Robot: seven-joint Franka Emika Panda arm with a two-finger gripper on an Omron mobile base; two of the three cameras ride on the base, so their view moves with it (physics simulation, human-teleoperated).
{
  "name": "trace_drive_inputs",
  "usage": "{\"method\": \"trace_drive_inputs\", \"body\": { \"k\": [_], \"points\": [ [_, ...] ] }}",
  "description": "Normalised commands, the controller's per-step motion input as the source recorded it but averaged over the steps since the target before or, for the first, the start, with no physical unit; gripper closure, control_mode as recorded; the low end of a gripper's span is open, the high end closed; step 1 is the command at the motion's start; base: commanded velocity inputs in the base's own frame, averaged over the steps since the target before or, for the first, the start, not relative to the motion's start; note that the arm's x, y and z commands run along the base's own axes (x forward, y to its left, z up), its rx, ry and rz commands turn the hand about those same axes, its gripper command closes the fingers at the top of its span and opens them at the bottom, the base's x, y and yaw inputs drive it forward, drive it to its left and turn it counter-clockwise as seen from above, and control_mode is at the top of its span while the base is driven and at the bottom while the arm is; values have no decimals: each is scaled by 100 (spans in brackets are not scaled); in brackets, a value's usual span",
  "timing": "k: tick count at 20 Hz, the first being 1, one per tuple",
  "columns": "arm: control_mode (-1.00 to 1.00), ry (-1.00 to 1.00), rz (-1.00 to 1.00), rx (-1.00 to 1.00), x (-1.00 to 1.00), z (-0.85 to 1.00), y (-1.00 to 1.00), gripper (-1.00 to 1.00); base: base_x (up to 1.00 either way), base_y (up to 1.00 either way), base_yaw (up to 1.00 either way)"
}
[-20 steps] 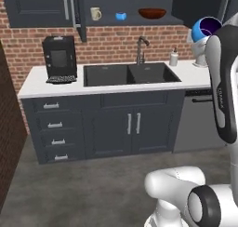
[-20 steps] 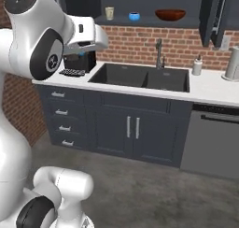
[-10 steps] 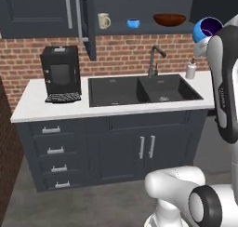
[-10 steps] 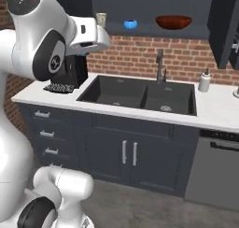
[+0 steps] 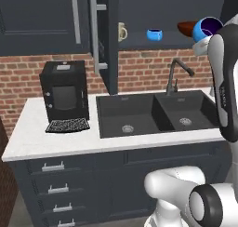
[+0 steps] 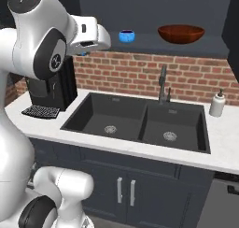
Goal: Gather all objects into one cabinet and sort the glasses and bowls to opposite sides.
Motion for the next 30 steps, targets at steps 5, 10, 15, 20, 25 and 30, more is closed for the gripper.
{"method": "trace_drive_inputs", "body": {
  "k": [5, 10, 15, 20, 25, 30],
  "points": [
    [100, 0, 0, 0, 0, 0, 0, 100, 100, 40, 0],
    [100, 0, 0, 0, 0, 0, 0, 100, 80, 24, 0],
    [100, 0, 0, 0, 0, 0, 0, 100, 7, 0, 0],
    [100, 0, 0, 0, 0, 0, 0, 100, 1, 0, 0],
    [100, 0, 0, 0, 0, 0, 0, 100, 0, 0, 0],
    [100, 0, 0, 0, 0, 0, 0, 100, 0, 0, 0]
  ]
}}
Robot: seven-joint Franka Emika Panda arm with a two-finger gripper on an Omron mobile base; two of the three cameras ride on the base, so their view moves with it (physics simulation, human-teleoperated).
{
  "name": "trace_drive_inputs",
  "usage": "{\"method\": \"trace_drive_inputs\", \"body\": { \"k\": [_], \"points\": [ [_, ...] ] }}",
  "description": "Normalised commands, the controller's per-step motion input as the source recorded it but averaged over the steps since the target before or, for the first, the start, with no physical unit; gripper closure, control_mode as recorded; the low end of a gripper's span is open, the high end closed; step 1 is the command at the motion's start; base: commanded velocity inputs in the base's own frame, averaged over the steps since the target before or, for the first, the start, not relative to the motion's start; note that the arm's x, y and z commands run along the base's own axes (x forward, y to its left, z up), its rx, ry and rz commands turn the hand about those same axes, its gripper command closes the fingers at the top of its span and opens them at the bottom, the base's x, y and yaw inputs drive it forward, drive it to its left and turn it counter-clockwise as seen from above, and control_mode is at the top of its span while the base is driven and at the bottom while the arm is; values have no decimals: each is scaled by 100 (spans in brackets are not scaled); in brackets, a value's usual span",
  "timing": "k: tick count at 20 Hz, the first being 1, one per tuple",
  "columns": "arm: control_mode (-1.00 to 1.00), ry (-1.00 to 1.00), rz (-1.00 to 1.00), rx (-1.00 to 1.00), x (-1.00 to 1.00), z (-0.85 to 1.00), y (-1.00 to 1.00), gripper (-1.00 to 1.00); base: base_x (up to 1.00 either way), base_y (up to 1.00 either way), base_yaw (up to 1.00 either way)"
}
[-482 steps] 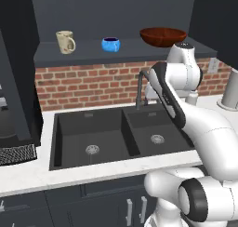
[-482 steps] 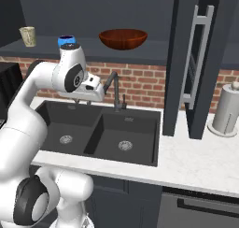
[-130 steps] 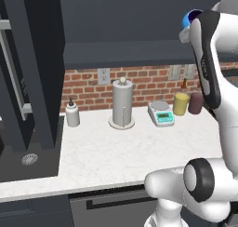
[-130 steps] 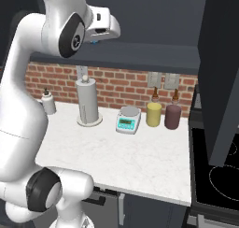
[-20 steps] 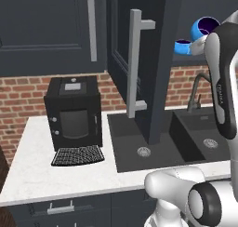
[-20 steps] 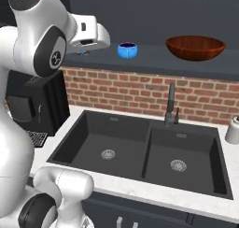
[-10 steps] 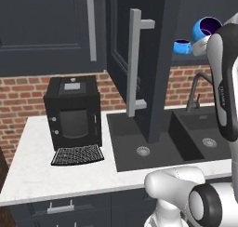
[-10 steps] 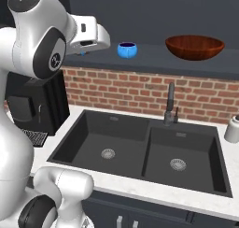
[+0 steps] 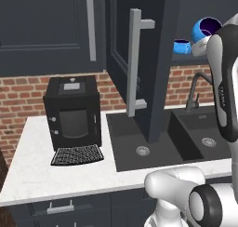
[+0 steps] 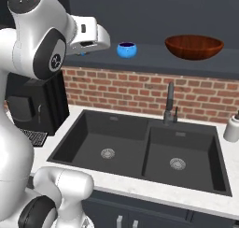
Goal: Gather all objects into one cabinet and sort the glasses and bowls to opposite sides.
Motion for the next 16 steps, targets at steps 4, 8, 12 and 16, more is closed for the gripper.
{"method": "trace_drive_inputs", "body": {
  "k": [4, 8, 12, 16],
  "points": [
    [100, 0, 0, 0, 0, 0, 0, 100, 0, 0, 0],
    [100, 0, 0, 0, 0, 0, 0, 100, 0, 0, 0],
    [100, 0, 0, 0, 0, 0, 0, 100, 0, 0, 0],
    [-100, 2, 0, 0, 0, 0, 0, 100, 0, 0, 0]
  ]
}}
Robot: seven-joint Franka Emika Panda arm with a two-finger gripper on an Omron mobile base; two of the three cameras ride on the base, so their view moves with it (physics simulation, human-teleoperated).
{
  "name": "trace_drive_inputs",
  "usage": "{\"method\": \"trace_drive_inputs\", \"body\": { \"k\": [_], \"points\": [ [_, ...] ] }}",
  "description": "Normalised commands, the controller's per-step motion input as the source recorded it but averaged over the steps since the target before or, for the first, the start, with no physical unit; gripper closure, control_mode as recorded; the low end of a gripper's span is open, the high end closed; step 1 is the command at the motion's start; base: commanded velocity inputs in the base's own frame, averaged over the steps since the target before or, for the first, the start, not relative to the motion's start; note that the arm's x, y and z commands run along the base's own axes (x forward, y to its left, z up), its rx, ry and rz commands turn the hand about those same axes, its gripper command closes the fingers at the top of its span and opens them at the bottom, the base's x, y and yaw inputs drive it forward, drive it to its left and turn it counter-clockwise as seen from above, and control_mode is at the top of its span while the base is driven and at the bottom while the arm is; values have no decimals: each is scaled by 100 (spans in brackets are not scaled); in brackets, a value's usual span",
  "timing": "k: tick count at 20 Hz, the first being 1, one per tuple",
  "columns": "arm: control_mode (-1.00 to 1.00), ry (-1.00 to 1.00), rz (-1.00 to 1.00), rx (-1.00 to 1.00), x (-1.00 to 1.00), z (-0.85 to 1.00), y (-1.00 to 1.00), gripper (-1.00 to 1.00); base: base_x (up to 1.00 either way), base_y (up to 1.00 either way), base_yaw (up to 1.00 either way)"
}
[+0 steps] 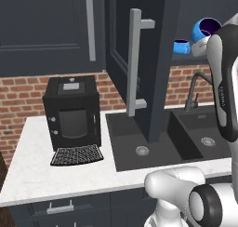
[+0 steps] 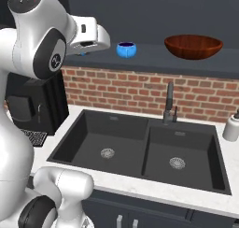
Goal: Gather all objects into one cabinet and sort the glasses and bowls to opposite sides.
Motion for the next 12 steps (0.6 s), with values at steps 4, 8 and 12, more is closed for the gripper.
{"method": "trace_drive_inputs", "body": {
  "k": [4, 8, 12],
  "points": [
    [-100, 14, 0, -3, 0, -1, 1, 100, 0, 0, 0],
    [-100, 26, 0, -8, 0, -2, 3, 100, 0, 0, 0],
    [-100, 25, 0, -8, 0, 0, 15, 100, 0, 0, 0]
  ]
}}
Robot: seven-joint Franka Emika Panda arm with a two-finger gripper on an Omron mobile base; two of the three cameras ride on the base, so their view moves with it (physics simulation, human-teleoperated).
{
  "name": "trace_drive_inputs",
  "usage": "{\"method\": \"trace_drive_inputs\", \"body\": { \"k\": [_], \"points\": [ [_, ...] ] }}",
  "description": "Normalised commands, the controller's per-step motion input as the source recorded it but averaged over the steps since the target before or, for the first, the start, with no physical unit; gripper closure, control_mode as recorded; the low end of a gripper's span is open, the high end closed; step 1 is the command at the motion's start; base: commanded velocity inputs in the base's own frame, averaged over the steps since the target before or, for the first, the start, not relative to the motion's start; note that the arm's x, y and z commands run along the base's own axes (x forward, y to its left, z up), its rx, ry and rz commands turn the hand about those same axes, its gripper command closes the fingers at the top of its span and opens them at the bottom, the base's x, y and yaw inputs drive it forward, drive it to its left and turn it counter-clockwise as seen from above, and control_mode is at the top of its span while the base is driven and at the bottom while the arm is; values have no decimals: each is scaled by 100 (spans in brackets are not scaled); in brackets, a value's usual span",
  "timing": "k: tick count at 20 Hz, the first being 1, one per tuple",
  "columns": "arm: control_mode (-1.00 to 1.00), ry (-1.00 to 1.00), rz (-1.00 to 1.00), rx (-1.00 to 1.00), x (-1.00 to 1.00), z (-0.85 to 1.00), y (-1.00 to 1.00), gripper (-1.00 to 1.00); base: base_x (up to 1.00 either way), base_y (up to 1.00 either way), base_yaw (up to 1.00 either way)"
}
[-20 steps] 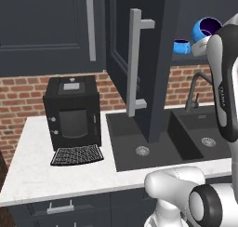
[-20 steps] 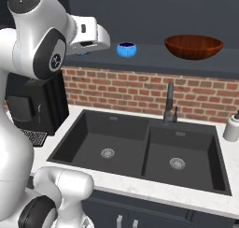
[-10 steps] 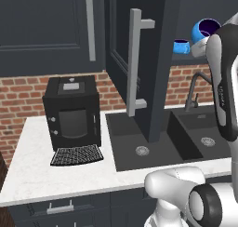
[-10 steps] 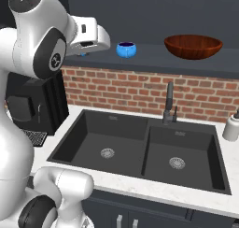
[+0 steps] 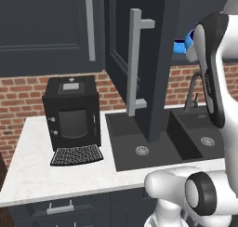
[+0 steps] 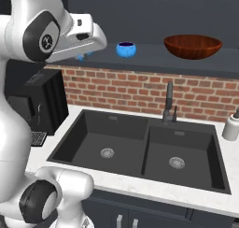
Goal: Gather all objects into one cabinet and sort the glasses and bowls to opposite sides.
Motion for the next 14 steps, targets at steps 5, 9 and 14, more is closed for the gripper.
{"method": "trace_drive_inputs", "body": {
  "k": [5, 9, 14],
  "points": [
    [-100, 6, 0, -1, 13, 0, 2, 100, 0, 0, 0],
    [-100, 0, 0, 0, 32, 0, 0, 100, 0, 0, 0],
    [-100, 0, 0, 0, 43, -2, 0, 100, 0, 0, 0]
  ]
}}
